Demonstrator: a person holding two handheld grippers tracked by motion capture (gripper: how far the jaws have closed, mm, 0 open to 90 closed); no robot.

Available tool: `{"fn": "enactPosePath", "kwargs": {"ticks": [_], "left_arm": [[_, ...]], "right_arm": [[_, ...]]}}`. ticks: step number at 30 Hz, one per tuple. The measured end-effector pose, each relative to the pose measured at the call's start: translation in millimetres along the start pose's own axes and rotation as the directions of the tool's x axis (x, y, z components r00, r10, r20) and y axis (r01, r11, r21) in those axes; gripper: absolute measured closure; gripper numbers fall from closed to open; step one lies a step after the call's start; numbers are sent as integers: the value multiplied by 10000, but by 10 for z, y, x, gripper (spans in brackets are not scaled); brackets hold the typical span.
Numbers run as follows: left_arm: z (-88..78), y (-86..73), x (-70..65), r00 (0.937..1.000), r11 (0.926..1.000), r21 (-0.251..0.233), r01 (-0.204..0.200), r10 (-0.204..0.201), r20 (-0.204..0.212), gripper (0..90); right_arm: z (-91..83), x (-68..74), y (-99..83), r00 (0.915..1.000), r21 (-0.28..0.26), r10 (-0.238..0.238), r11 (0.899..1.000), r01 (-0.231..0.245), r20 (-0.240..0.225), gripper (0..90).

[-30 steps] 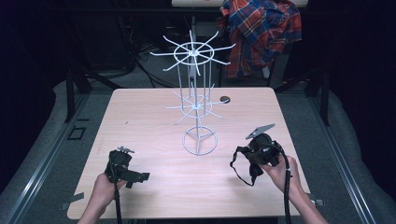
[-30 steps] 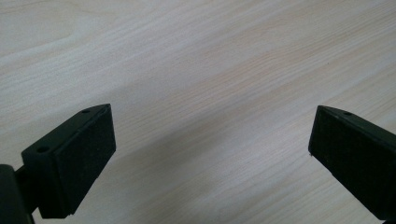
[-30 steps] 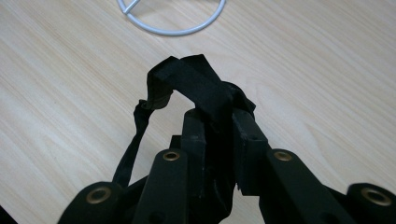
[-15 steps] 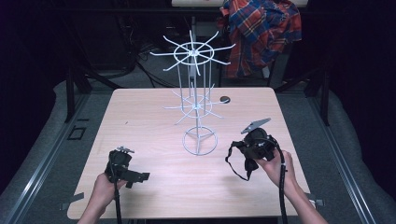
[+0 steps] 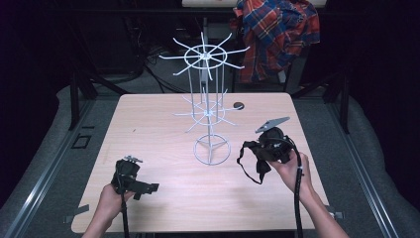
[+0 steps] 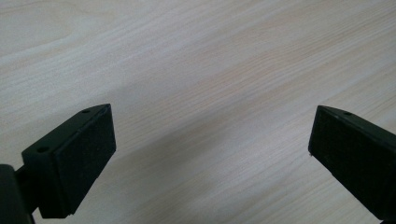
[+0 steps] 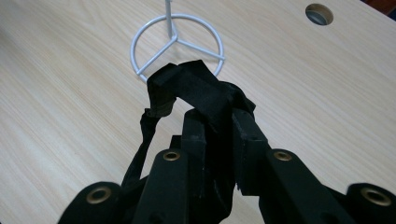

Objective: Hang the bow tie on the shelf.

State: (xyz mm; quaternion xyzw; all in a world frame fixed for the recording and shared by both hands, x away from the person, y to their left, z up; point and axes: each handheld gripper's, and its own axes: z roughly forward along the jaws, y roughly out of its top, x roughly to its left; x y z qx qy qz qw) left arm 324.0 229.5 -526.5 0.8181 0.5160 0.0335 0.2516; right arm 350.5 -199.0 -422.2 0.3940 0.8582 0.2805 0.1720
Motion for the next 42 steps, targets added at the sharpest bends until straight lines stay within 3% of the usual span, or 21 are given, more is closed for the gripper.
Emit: {"fn": "enactPosePath", "kwargs": {"ticks": [42], "left_arm": [[3,2,-4,10000,10000,28,-32,32,-17,10]], "right_arm": [[-264,-29,446,9999,-1104,-49,9939,64,140,772]]}}
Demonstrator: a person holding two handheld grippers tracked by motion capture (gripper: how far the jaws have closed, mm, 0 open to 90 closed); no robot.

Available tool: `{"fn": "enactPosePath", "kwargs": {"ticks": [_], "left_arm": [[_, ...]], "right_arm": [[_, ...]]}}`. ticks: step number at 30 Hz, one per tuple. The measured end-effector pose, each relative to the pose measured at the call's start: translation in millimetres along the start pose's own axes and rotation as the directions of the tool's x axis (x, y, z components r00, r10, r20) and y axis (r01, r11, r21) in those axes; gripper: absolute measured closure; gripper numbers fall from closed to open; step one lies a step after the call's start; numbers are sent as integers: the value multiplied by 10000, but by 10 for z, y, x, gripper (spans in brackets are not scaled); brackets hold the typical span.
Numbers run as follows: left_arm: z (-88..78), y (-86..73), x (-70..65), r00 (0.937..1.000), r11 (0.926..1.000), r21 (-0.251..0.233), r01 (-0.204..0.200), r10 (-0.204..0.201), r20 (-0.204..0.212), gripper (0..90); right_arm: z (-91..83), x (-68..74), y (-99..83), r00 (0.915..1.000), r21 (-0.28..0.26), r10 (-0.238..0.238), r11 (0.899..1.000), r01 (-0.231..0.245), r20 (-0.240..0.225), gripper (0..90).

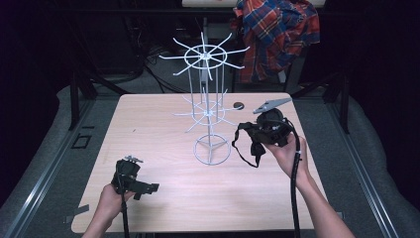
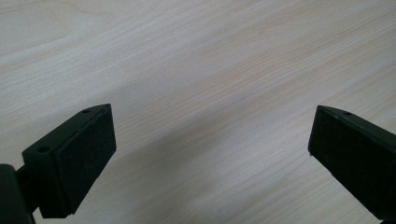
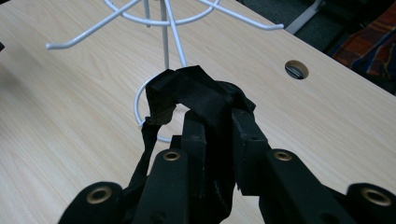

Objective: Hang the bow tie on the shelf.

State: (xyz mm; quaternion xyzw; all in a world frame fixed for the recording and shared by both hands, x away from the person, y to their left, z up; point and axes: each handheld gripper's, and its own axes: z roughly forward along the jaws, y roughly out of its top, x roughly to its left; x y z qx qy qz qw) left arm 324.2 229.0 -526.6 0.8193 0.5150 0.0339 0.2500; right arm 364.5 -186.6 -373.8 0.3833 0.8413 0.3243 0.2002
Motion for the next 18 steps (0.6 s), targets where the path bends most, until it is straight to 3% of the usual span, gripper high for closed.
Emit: {"fn": "enactPosePath", "kwargs": {"ticks": [18], "left_arm": [[-3,-2,3,10000,10000,-5,-7,7,24,9]], "right_arm": [[-17,4,119,10000,-246,53,9997,-55,-73,773]]}}
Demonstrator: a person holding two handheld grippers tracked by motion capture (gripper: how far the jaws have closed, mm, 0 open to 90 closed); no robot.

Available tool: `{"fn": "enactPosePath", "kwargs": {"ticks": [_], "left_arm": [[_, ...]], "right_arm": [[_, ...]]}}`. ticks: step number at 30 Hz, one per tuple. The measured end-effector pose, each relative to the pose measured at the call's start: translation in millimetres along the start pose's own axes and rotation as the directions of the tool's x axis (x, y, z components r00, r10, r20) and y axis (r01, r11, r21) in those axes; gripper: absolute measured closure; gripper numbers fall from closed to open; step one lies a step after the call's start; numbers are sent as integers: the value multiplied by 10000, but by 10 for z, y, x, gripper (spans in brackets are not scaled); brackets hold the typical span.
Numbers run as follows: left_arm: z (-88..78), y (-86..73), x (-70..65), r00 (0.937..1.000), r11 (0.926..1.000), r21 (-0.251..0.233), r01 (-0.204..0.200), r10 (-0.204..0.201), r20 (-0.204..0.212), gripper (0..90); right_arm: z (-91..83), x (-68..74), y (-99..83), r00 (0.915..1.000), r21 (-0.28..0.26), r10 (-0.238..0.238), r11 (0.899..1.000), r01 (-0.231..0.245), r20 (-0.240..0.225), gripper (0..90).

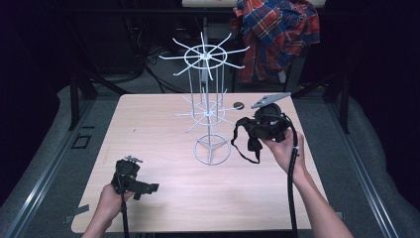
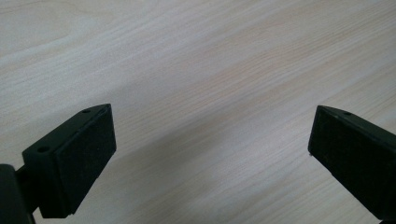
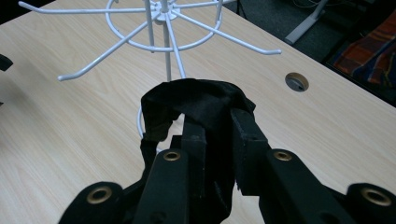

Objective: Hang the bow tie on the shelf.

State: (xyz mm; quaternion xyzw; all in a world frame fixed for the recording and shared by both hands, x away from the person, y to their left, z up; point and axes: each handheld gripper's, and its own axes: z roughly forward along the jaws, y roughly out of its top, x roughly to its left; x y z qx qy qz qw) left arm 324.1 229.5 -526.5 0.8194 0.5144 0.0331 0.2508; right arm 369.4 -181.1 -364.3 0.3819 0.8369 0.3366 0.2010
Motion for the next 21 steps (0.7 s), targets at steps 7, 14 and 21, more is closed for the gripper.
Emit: {"fn": "enactPosePath", "kwargs": {"ticks": [7,14,21], "left_arm": [[5,1,-6,10000,10000,11,3,-3,-20,9],[4,-1,5,10000,10000,45,-5,5,16,9],[5,-1,3,10000,10000,18,10,-11,24,10]], "right_arm": [[35,-17,21,10000,39,43,10000,-43,13,772],[222,-70,4,9991,296,418,9987,-417,-14,772],[324,-102,-14,9981,509,616,9968,-611,-83,771]]}}
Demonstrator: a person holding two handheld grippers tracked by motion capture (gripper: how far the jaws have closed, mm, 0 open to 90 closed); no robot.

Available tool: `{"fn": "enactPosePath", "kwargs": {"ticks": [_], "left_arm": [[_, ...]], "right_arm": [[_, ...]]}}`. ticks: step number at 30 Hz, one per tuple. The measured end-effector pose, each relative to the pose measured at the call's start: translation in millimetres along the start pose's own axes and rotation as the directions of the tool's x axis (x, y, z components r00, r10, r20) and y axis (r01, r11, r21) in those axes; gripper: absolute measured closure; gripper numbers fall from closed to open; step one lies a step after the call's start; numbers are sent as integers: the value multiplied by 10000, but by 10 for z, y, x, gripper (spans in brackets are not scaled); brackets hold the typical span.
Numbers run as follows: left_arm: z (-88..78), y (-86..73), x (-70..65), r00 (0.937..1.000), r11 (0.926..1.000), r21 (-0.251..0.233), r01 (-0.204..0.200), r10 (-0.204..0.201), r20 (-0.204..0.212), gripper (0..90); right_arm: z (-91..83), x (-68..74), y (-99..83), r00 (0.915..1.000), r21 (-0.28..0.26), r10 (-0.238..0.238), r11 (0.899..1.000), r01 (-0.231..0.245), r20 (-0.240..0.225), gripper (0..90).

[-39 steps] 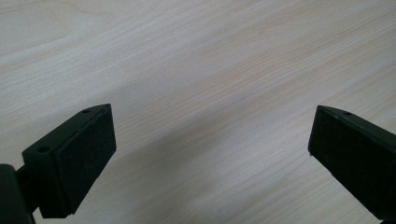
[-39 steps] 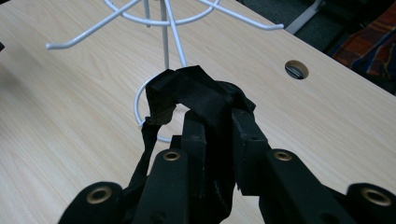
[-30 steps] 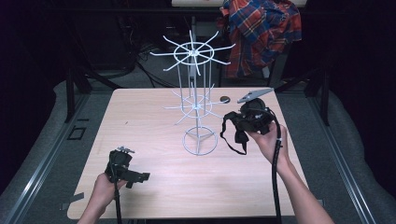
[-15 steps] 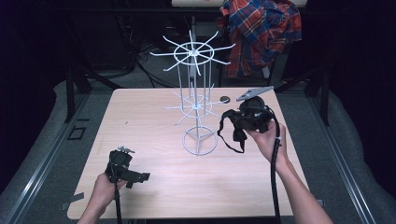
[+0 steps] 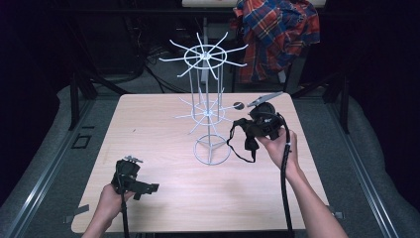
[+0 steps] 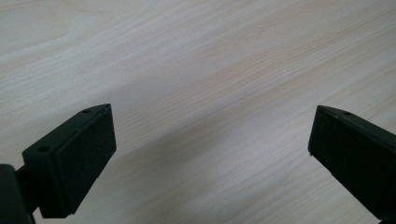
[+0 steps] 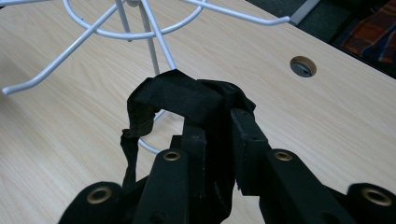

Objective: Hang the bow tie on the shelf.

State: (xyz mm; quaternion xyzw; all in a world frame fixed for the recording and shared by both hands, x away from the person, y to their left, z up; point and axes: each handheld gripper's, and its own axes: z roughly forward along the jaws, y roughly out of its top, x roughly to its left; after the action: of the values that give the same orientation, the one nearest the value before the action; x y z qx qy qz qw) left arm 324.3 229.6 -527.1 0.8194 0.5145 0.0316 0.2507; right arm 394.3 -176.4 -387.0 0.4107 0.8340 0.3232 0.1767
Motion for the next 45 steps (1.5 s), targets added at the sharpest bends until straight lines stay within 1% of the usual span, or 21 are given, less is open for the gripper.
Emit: {"fn": "enactPosePath", "kwargs": {"ticks": [4,12,20,24,26,28,29,31,34,37,45], "left_arm": [[-1,1,-1,10000,10000,-2,-11,11,0,9],[1,1,-2,10000,10000,-2,10,-10,3,10],[1,1,-1,10000,10000,0,6,-6,-2,9],[0,0,1,10000,10000,10,-10,10,-2,9],[-1,-1,1,10000,10000,5,-6,6,-1,9],[-2,-2,2,10000,10000,0,-1,1,-6,10],[-1,-1,2,10000,10000,3,-4,4,-3,10],[0,-1,1,10000,10000,6,-6,6,4,9],[1,2,-4,10000,10000,9,-11,11,6,9],[1,4,-5,10000,10000,17,-12,12,4,10],[2,3,-1,10000,10000,19,-18,18,21,9]], "right_arm": [[29,-7,-5,10000,34,50,10000,-50,-22,771],[83,-33,-25,9996,162,186,9997,-182,-223,770],[156,-13,-34,9994,305,157,9994,-147,-317,770],[177,-13,-33,9988,227,231,9995,-221,-423,770],[173,-32,-35,9982,124,364,9993,-358,-476,770],[152,-61,-38,9982,35,412,9991,-411,-438,769],[142,-74,-41,9977,-42,508,9987,-510,-443,770],[132,-89,-42,9976,-47,534,9985,-537,-438,770],[121,-114,-45,9982,-23,533,9986,-534,-270,769],[108,-135,-30,9982,-168,568,9982,-571,-207,769],[132,-170,33,9977,-330,661,9972,-667,-170,768]]}}
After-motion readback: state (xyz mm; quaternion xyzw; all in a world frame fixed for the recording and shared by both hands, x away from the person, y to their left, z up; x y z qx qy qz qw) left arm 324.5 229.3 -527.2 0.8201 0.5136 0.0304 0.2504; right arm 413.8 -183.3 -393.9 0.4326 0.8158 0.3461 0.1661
